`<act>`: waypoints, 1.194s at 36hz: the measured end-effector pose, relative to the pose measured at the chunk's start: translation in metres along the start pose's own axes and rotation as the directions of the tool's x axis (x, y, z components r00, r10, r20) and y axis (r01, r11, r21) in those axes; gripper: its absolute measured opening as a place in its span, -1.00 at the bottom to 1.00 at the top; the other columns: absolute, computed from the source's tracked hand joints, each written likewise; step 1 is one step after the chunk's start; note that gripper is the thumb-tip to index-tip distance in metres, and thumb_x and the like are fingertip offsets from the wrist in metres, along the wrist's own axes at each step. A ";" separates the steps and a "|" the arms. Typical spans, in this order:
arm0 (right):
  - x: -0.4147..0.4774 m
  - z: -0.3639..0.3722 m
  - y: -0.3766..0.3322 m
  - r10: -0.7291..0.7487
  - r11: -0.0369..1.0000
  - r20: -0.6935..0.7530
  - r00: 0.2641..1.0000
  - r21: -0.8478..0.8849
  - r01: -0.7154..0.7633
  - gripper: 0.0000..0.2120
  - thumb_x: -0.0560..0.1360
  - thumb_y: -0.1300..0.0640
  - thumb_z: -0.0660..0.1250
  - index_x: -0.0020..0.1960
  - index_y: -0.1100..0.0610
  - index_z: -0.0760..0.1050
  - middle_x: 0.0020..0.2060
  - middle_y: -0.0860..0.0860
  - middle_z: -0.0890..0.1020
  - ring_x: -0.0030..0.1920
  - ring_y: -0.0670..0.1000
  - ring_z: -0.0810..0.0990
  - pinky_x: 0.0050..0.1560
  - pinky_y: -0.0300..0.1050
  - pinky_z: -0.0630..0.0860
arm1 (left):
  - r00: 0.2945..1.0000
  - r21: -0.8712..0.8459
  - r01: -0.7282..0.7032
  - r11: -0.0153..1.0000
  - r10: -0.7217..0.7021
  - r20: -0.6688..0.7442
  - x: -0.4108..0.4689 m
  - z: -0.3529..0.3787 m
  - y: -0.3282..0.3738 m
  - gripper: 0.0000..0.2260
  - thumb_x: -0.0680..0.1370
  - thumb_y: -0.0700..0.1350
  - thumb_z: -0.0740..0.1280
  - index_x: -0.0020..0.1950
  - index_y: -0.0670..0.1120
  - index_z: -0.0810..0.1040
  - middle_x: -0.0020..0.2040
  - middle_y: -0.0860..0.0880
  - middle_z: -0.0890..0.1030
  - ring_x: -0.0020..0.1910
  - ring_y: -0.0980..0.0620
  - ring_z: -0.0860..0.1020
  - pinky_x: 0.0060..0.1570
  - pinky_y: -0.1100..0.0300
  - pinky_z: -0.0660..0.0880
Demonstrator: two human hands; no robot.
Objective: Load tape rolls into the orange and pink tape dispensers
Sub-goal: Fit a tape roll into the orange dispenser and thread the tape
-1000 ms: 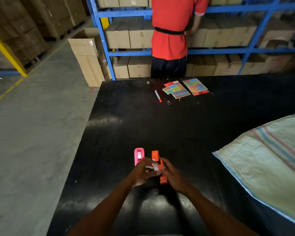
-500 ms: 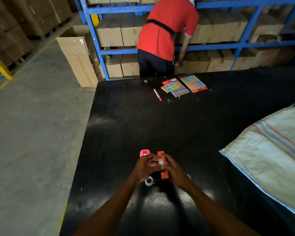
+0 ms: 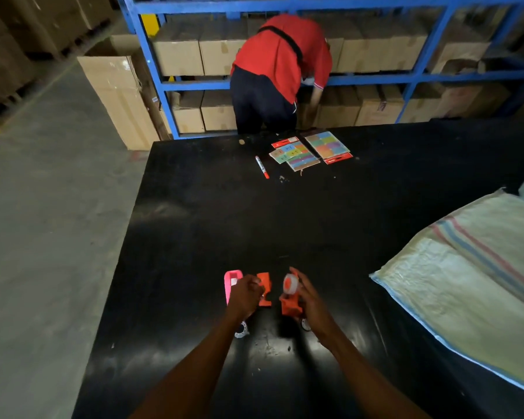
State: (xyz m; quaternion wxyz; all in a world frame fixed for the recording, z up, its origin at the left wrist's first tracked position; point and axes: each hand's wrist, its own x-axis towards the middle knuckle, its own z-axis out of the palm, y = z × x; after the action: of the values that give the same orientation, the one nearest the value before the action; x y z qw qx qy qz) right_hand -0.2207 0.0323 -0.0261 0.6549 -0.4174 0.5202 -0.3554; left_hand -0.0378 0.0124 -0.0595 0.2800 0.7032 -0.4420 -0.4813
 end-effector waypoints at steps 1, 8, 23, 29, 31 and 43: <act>0.000 0.000 -0.003 0.003 1.000 -0.001 1.000 0.014 -0.003 -0.61 0.63 0.24 0.15 0.44 0.07 0.33 0.05 0.06 0.59 0.00 0.13 0.58 -0.20 -0.25 0.56 | 0.999 0.085 -0.014 0.996 0.016 -0.028 0.003 0.006 -0.002 -0.93 0.50 -0.24 0.34 -0.04 -0.12 0.52 -0.20 -0.10 0.61 -0.30 0.00 0.57 -0.15 0.03 0.54; 0.001 -0.010 -0.012 -0.011 1.000 0.035 0.999 -0.028 0.012 -0.62 0.64 0.25 0.13 0.44 0.08 0.31 0.12 0.13 0.55 0.03 0.13 0.55 -0.13 -0.21 0.55 | 0.994 0.380 -0.010 0.925 0.051 -0.098 0.012 0.034 0.007 -0.61 0.53 -0.11 0.35 0.30 -0.23 0.39 0.23 -0.23 0.52 0.20 -0.22 0.52 0.15 0.03 0.43; 0.031 -0.032 -0.007 -0.002 0.999 -0.001 1.000 -0.052 0.002 -0.67 0.61 0.13 0.21 0.36 -0.01 0.40 0.16 0.19 0.58 -0.01 0.04 0.62 -0.06 -0.16 0.56 | 0.996 0.041 0.044 0.998 -0.040 -0.079 0.036 0.043 0.006 -0.69 0.43 -0.08 0.47 0.07 -0.08 0.45 0.02 -0.16 0.66 -0.04 -0.12 0.65 -0.01 -0.07 0.60; 0.042 -0.031 -0.010 0.045 0.998 -0.021 0.999 0.040 -0.044 -0.72 0.63 0.19 0.18 0.33 0.09 0.41 0.11 0.16 0.63 -0.13 -0.06 0.70 -0.27 -0.26 0.58 | 0.972 -0.525 0.150 0.838 -0.027 0.235 0.019 0.026 0.039 -0.60 0.47 -0.40 0.38 0.24 -0.10 0.46 0.03 -0.18 0.65 -0.09 -0.06 0.66 -0.13 0.16 0.65; 0.045 -0.029 -0.012 0.038 0.998 -0.031 0.999 0.051 -0.037 -0.72 0.64 0.19 0.17 0.34 0.09 0.39 0.11 0.19 0.64 -0.13 -0.05 0.71 -0.27 -0.24 0.59 | 0.958 -0.565 0.160 0.809 0.012 0.287 0.013 0.019 0.043 -0.57 0.47 -0.34 0.41 0.29 -0.05 0.49 0.09 -0.17 0.67 -0.01 -0.09 0.67 -0.05 0.13 0.65; 0.041 -0.012 -0.027 -0.038 0.996 0.019 0.999 -0.080 0.040 -0.68 0.64 0.23 0.14 0.36 0.07 0.40 0.12 0.11 0.64 0.02 0.03 0.68 -0.08 -0.10 0.61 | 0.957 -0.540 0.109 0.835 0.060 0.285 -0.016 -0.001 0.058 -0.57 0.47 -0.25 0.44 0.31 -0.02 0.52 0.17 -0.16 0.66 0.15 -0.14 0.64 0.18 0.02 0.58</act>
State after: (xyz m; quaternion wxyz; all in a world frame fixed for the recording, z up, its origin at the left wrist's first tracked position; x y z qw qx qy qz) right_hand -0.2245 -0.0174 -0.0181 0.6351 -0.4564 0.5202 -0.3433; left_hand -0.0593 0.0004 -0.0044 0.3961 0.5204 -0.3120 -0.6892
